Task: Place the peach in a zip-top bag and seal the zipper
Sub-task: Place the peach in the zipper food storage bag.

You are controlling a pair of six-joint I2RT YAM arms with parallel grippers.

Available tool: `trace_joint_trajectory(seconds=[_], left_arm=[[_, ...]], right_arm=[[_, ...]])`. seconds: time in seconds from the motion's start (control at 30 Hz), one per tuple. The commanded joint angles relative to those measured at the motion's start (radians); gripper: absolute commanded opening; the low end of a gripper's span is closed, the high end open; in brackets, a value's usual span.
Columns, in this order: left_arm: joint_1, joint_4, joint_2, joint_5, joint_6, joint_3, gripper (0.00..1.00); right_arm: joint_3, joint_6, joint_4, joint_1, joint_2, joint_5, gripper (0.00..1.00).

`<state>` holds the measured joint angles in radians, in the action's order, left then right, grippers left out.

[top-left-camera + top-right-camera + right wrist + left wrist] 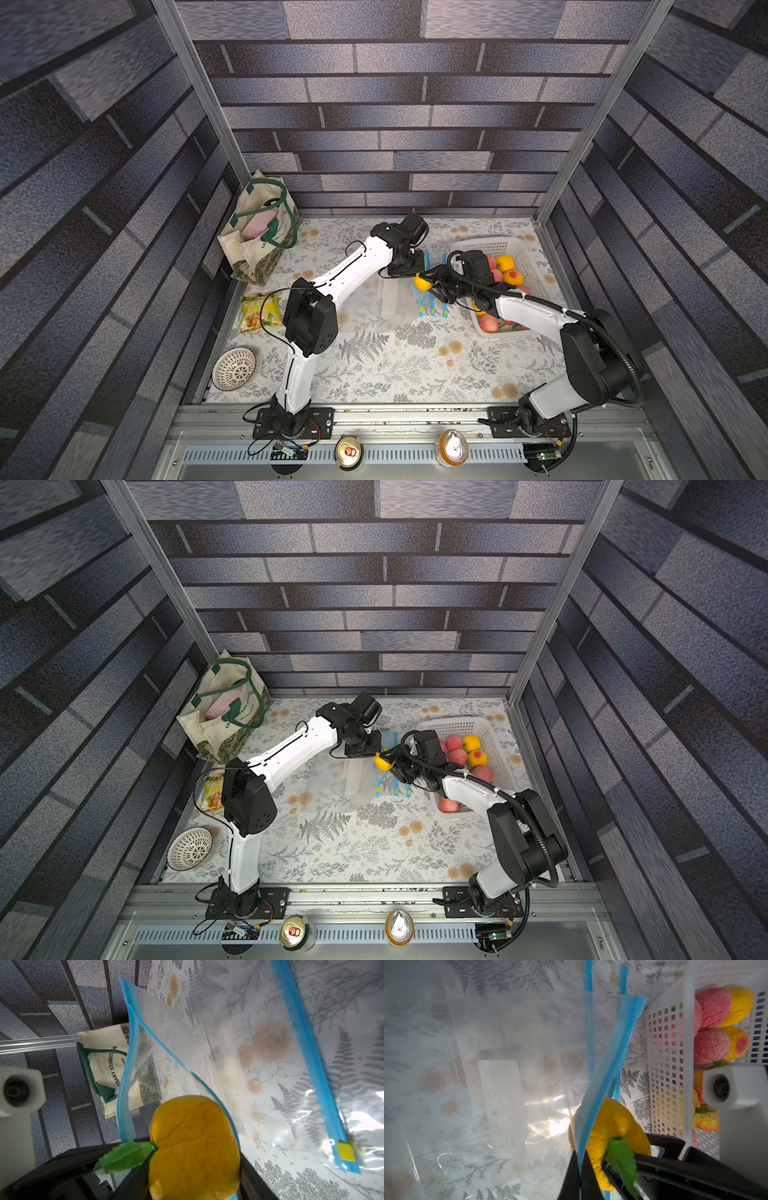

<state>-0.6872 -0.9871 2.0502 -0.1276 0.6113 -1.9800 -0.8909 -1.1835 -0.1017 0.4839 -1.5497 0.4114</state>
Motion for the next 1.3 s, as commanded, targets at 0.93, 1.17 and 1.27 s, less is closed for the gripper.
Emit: trace_joint_trajectory(seconds=[0.93, 1.17, 1.27], left_arm=[[0.009, -0.032, -0.110, -0.006, -0.104, 0.086, 0.00], [0.022, -0.007, -0.101, -0.020, -0.110, 0.115, 0.00], [0.010, -0.012, -0.097, -0.022, -0.116, 0.108, 0.00]], right_arm=[[-0.273, 0.361, 0.432, 0.036, -0.010, -0.056, 0.99], [-0.290, 0.382, 0.537, -0.013, 0.128, -0.119, 0.95], [-0.285, 0.468, 0.648, -0.110, 0.178, -0.170, 0.91]])
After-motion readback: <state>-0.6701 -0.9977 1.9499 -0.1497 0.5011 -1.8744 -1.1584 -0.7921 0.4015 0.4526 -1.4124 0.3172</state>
